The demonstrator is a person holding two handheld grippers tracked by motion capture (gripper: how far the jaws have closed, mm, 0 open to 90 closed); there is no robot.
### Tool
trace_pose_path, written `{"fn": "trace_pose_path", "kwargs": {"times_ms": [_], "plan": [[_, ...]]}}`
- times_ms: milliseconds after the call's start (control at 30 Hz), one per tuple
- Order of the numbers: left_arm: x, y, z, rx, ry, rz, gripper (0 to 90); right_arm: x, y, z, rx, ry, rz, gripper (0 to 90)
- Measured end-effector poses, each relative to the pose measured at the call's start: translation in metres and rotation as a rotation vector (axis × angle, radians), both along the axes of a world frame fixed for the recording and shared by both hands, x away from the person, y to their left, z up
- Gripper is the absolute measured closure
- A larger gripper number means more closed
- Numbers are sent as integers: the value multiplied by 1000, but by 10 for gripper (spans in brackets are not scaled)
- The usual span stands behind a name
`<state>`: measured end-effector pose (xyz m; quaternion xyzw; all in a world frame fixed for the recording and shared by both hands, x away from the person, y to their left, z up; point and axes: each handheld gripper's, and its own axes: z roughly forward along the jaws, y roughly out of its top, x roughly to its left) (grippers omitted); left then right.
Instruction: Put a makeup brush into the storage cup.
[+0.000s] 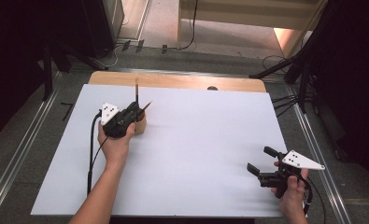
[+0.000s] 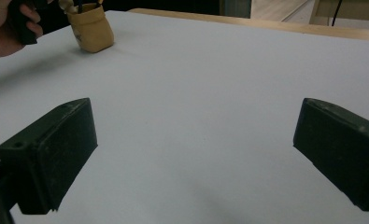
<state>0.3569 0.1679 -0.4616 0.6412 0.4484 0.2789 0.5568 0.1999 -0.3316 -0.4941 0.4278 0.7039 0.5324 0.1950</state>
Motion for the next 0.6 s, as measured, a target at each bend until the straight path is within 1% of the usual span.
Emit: {"fn": "trace_pose_path", "kwargs": {"times_ms": [33,67,267,333,433,467,600], "plan": [[0,0,-1,-3,-1,-3,848,0,0,0,-1,0,-1,0],[-1,0,-1,5,3,-1,848,0,0,0,0,-1,0,0],[-1,-2,-1,19,3,8,843,0,0,0,0,0,0,0],[-2,-2,-1,26,4,10,815,0,0,0,-1,-1,0,0],[-3,-2,0,35,4,5,741,0,-1,0,2,-1,0,0],[-3,-1,0,36,0,0,736,0,-1,0,1,-3,-1,0],[-5,-1,3,16,-12,-12,715,0,-1,0,1,-2,-1,0]]}}
